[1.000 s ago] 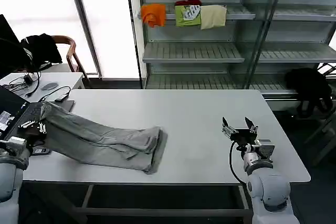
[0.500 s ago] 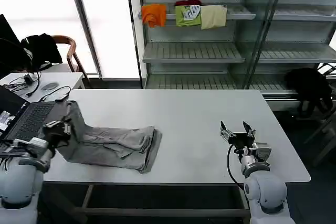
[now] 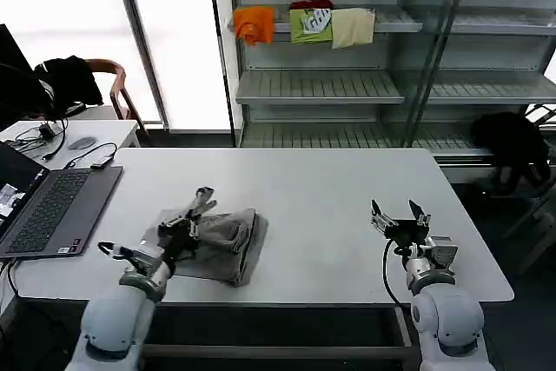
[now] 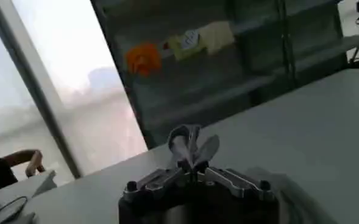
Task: Fold and organize the clothes.
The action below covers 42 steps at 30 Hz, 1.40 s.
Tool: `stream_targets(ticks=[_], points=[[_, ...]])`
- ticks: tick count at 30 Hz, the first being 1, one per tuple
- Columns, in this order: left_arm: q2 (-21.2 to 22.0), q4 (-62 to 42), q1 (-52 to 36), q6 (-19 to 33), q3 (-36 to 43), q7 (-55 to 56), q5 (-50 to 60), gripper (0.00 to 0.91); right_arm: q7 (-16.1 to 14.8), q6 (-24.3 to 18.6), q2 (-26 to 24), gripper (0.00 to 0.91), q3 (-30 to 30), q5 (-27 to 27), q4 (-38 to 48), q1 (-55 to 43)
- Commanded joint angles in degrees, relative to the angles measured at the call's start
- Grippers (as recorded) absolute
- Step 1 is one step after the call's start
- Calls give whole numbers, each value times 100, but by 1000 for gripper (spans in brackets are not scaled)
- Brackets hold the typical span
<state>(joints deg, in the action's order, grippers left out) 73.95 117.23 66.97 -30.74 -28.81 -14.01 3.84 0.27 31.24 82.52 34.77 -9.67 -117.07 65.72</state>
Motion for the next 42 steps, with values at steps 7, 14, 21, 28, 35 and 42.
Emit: stream_targets(ticks=[7,14,21,28,35,42], points=[[770,-787,-28,-225,1021,673,280,10,-9,2,-47,907,18,5,-7,11],[930,-1008,8,-225,1224,905,348,282,-11,-14,-13,907,-13,37,56,-7],[996,-1046,75,-226,1515,1033,613,907,-8,-21,28,907,-37,66,103,-43],[1071,-909,85,-227,1636,1094,561,907,-7,-48,23,907,-30,85,162,-51],[883,64,-79,-34,1121,1098,-1265,907,-1,-85,29,907,-42,110,249,-73],[276,475,-341,-231,-756,882,-2954,907,-1,-74,-7,907,-55,104,267,-120]])
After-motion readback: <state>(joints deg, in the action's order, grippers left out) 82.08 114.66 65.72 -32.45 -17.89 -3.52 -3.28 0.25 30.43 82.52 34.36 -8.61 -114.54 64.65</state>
